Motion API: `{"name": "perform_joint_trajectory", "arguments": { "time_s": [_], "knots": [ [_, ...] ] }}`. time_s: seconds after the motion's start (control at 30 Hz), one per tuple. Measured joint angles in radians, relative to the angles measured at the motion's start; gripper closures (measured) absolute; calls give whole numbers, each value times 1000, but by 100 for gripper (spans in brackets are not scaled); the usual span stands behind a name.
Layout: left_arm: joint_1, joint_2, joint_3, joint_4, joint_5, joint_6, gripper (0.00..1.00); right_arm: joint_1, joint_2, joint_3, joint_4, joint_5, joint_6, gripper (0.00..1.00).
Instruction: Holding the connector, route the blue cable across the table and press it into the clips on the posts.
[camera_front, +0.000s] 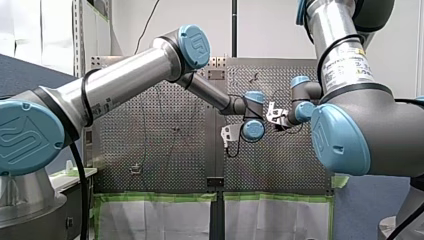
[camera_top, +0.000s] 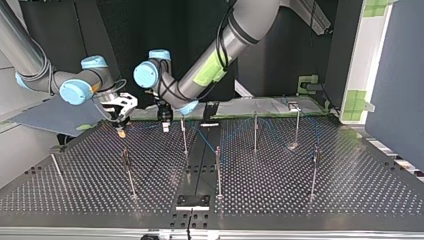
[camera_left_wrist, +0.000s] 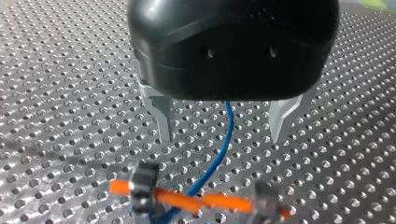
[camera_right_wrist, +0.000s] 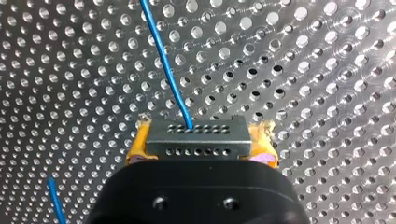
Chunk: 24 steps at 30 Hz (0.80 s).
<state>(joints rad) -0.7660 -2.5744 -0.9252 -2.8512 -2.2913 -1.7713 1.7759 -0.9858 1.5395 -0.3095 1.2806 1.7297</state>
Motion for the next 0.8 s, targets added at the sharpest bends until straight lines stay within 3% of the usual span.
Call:
{"name": "perform_joint_trajectory", "arguments": {
  "time_s": [0.33, 0.6, 0.67, 0.7, 0.77, 0.8],
  "knots": [
    [14, 0, 23, -61, 40, -28, 0, 3, 0, 0, 2, -6, 0, 100],
    [9, 0, 25, -89, 41, -51, 0, 5, 0, 0, 6, -13, -3, 100],
    [7, 0, 25, -90, 40, -51, 9, 8, 0, 0, 7, -16, -3, 100],
    [7, 0, 25, -89, 40, -51, 9, 9, 0, 0, 7, -16, -3, 100],
    [6, 0, 25, -86, 40, -50, 27, 10, -1, 0, 10, -18, -4, 100],
    [5, 0, 25, -84, 40, -50, 27, 11, -1, 0, 13, -19, -4, 100]
  ]
}}
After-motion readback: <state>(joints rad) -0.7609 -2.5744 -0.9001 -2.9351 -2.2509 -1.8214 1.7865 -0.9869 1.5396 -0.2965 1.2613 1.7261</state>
